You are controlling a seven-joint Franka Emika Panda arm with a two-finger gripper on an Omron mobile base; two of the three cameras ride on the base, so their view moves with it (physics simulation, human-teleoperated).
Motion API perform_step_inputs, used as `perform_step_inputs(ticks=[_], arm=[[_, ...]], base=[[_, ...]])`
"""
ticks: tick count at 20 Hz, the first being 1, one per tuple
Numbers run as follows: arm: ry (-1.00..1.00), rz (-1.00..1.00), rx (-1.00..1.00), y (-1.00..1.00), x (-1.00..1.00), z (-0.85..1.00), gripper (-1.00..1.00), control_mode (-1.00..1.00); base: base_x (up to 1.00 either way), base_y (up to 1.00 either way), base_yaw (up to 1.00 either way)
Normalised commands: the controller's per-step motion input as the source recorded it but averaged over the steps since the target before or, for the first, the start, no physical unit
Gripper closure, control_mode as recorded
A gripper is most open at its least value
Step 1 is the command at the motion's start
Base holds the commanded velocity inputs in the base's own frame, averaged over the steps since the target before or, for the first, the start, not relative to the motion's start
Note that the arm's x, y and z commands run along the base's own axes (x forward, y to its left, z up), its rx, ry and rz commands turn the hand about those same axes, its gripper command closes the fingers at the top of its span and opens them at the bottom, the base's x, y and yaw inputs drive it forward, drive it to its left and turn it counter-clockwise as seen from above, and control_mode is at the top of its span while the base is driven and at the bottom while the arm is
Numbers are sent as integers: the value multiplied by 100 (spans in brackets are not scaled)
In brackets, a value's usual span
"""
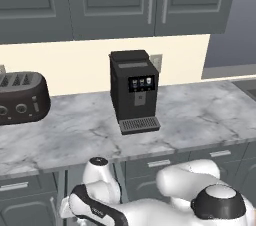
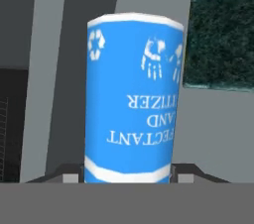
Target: Restock the sink supplies by placing the sponge and soap dispenser on the counter and next to the sink. Make sure the soap dispenser is upright.
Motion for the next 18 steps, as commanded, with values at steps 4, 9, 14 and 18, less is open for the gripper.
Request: perform_step_inputs(ticks=[4,9,14,18], arm=[[-6,-13,0,-47,-28,100,100,-100],[-5,-15,0,-48,-35,100,100,-100],[-1,-21,3,-51,-39,100,100,-100],[0,-26,7,-55,-19,100,100,-100]], base=[[0,0,0],[0,0,0],[0,0,0],[0,0,0]])
